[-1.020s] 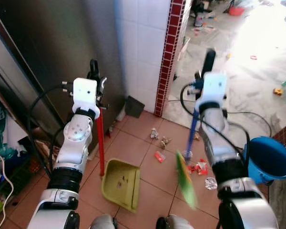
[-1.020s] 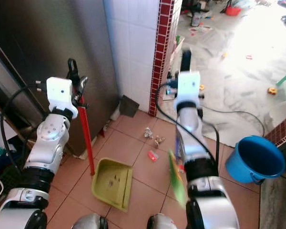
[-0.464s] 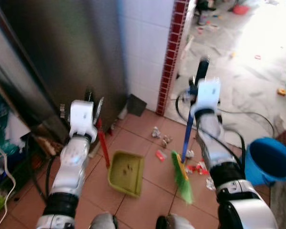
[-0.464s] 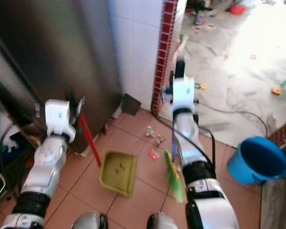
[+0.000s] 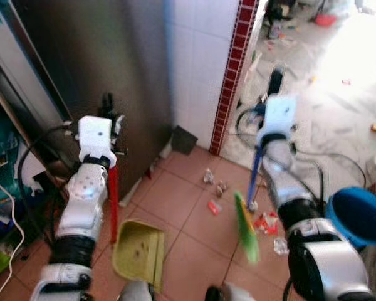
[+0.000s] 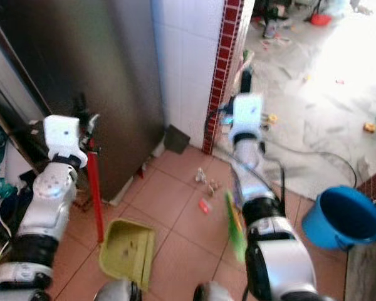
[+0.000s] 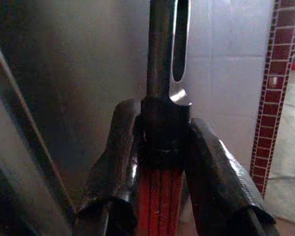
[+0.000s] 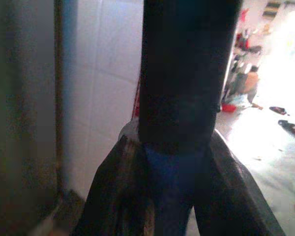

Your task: Sweep floor

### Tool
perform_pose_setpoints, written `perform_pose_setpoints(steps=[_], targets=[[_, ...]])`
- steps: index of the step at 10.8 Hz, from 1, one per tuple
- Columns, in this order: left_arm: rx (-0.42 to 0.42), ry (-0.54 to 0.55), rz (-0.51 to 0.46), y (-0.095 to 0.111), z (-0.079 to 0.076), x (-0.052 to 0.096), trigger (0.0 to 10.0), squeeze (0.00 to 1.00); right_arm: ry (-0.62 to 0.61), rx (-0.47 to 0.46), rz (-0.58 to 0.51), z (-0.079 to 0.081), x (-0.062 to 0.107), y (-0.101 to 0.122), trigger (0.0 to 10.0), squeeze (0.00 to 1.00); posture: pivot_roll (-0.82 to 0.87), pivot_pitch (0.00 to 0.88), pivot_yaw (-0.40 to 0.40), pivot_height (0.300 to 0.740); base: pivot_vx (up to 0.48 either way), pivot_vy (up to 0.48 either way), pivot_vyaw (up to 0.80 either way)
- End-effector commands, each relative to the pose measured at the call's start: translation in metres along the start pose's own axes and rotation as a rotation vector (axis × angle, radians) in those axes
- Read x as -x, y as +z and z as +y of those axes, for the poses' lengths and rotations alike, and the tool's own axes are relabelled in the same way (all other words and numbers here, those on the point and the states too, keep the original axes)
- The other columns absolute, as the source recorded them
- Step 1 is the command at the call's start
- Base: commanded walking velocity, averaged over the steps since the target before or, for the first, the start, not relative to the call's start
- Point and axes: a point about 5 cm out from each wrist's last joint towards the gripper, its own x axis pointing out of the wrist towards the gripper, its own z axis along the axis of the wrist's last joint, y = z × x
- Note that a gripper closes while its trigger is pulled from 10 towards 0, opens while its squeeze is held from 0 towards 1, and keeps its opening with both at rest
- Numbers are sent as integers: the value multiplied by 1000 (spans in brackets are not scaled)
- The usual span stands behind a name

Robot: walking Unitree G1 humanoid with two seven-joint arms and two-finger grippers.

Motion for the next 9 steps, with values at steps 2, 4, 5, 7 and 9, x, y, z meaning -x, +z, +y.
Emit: perform_pose_setpoints(steps=[2,4,5,7,9], targets=[[21,34,-58,13,1,-7,10000,0,-14,-13,-50,-1,-12,17,10000,0,41,0,-57,740,0,0,0],[61,-3,-100,19,-12,-12,10000,0,-11,8,-149,-2,-13,35,10000,0,-2,0,-35,740,0,0,0],[36,-38,-94,20,-19,-9,10000,0,-32,12,-176,-7,-7,38,10000,0,-14,0,-24,740,0,0,0],[32,-92,-64,16,-36,1,10000,0,-53,26,-135,-11,3,28,10000,0,-15,0,-47,740,0,0,0],[22,-142,-64,17,-51,10,10000,0,-54,7,-66,-5,7,20,10000,0,-13,0,-55,740,0,0,-800]])
